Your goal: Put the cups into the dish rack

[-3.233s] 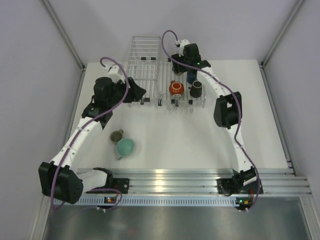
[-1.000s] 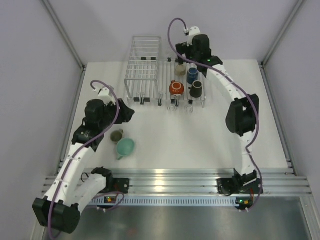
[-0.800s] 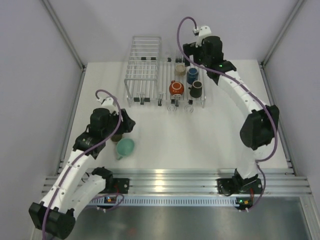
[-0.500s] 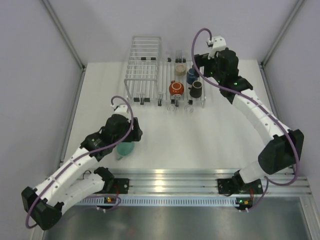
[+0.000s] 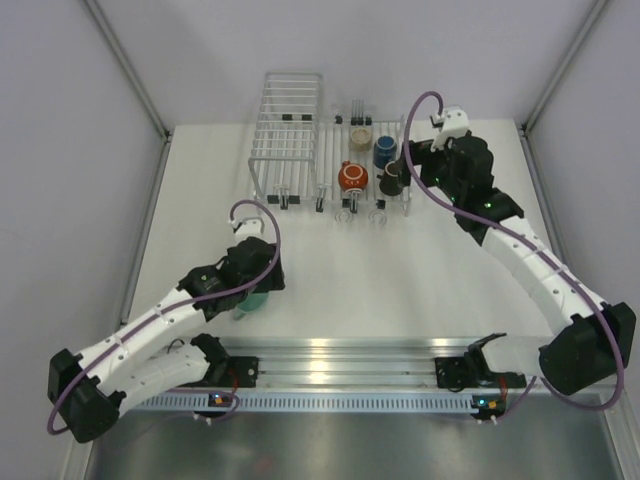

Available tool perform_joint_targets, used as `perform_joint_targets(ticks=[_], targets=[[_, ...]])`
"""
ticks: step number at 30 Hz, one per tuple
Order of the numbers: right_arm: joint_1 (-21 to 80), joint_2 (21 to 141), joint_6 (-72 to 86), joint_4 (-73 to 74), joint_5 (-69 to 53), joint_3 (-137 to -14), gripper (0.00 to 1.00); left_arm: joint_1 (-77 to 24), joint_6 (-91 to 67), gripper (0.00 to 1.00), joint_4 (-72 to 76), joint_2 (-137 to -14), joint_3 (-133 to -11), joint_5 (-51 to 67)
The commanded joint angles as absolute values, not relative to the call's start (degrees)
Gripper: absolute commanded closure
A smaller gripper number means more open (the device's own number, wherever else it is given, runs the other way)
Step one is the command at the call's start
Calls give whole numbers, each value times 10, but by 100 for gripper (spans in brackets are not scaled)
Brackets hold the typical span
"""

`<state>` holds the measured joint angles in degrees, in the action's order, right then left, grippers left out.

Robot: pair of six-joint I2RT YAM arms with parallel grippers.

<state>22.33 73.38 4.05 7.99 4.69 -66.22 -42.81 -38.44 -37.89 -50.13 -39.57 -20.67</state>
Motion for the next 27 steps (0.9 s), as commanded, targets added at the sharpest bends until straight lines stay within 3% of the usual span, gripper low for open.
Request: perform_joint_targets(ticks=[1, 20, 23, 27], targets=[[217, 691, 59, 47, 41, -638, 1, -432, -417, 32, -398, -503, -382, -236], [218, 491, 100, 115, 23, -535, 1, -432, -452, 30, -403, -577, -355, -220], [218, 491, 77, 120, 21, -539, 1, -432, -457, 34, -403, -595, -359, -239], [217, 504, 71, 131, 18, -556, 1, -432, -459, 55, -407, -623, -366, -265]])
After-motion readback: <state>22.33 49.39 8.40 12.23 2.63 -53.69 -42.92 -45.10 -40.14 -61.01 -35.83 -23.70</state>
